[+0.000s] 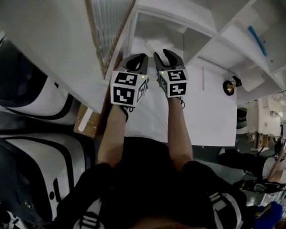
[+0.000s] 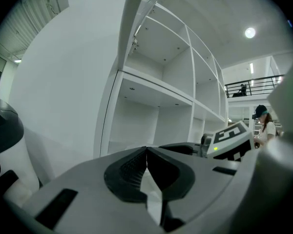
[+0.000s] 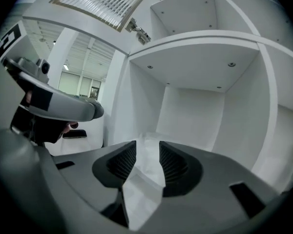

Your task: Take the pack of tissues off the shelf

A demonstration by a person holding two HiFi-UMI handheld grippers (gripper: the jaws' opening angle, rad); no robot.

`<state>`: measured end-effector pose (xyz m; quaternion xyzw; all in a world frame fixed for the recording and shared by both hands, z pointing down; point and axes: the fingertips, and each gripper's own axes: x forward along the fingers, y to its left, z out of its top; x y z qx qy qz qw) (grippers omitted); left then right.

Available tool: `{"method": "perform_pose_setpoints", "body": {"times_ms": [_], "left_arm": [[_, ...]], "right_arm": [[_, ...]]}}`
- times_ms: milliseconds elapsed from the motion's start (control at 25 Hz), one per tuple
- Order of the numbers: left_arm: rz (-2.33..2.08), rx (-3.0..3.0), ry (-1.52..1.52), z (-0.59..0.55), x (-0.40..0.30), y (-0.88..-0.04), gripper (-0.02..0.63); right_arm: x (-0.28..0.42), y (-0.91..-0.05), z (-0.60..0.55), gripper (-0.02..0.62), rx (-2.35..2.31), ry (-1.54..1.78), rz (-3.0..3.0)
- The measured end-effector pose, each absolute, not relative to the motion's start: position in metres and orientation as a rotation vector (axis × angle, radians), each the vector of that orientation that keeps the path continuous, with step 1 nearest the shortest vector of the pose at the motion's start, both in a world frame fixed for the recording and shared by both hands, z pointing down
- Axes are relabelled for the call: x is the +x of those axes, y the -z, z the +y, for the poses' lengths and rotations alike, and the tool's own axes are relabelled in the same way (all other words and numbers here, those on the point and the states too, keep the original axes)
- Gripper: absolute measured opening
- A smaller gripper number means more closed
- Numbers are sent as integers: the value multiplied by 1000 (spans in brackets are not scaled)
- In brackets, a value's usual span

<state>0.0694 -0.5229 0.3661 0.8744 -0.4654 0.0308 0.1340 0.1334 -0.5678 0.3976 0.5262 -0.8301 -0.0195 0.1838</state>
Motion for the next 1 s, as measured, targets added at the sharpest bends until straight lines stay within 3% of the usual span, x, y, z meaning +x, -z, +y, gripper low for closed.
{"method": "perform_pose_setpoints", "body": {"times_ms": [320,440,1000], "left_arm": [[-1352,2527,-86,-534,66,-364,11],[-1349,2528,-90,-534,66,-365,11],[-1333,2550,-87,-520,75,-360,11]], "right_arm": [[127,-427,-590,158,1454,-43,-2296],[133,-431,-592,95,1486,-49,-2282],[141,-390,-563,34,1547,-66,-2469]]}}
